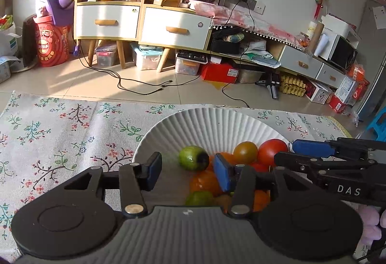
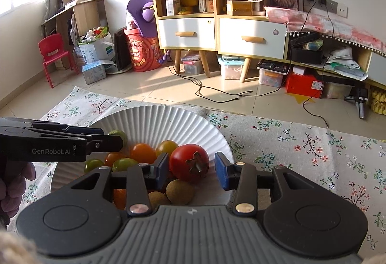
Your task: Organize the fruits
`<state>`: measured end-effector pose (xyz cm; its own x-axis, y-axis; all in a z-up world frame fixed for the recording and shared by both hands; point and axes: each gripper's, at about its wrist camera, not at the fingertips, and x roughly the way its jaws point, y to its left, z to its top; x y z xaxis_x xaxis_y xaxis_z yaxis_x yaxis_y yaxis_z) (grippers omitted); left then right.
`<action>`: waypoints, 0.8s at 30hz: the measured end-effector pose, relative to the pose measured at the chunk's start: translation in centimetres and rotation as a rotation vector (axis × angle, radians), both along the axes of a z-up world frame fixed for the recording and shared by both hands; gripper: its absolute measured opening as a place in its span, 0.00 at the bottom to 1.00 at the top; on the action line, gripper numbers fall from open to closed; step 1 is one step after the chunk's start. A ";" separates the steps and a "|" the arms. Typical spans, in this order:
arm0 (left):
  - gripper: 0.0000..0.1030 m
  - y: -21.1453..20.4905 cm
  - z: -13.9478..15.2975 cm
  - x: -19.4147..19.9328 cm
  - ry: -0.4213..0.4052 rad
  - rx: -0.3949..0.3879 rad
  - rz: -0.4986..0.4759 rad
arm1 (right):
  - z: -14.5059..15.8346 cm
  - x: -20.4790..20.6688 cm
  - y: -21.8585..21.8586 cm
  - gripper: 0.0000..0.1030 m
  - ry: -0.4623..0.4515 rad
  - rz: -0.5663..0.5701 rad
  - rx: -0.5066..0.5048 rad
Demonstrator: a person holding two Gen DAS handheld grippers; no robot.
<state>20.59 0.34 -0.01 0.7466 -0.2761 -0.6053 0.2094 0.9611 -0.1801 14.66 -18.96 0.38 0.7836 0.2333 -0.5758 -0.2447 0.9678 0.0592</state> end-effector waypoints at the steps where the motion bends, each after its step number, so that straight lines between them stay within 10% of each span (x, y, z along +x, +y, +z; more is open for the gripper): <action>1: 0.51 0.1 0.1 -0.3 -0.002 0.014 0.000 | 0.1 -0.1 -0.1 0.43 0.000 -0.006 0.001; 24: 0.95 0.3 1.5 -13.1 0.048 0.174 0.123 | 0.4 -10.3 0.0 0.74 0.120 -0.178 -0.018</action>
<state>7.54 0.66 1.50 0.7375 -0.0733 -0.6714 0.0839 0.9963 -0.0165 4.38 -19.01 0.80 0.7373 0.0864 -0.6701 -0.0622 0.9963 0.0600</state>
